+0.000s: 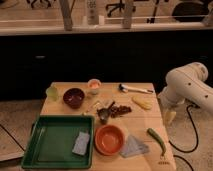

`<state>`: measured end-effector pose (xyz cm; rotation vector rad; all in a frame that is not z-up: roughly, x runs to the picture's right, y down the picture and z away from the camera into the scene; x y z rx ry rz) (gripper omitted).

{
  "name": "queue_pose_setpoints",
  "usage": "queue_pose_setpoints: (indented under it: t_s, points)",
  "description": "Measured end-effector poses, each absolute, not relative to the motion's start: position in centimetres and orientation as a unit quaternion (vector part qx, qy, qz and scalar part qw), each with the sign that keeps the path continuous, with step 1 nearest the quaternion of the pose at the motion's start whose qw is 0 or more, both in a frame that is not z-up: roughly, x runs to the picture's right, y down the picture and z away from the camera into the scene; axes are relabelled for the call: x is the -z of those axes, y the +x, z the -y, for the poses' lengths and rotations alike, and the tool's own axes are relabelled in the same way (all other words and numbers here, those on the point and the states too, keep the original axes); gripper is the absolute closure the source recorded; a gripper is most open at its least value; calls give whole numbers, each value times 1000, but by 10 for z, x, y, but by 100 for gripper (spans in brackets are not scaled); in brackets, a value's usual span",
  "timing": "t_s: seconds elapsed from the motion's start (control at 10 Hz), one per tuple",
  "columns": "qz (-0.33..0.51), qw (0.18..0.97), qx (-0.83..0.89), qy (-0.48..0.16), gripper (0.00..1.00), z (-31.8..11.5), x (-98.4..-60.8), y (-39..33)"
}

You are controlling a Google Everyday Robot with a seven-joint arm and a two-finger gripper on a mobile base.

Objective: Place banana in red bowl

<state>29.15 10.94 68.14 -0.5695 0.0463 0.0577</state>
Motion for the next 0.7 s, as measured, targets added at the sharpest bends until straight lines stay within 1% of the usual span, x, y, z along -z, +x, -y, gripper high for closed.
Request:
queue_pose_setpoints:
  t_s: [0.5, 0.6, 0.7]
  points:
    - [-21, 959, -31, -280, 20, -109, -684, 292]
    - [-18, 960, -34, -278, 20, -107, -694, 293]
    - [-9, 961, -38, -275, 20, -101, -711, 290]
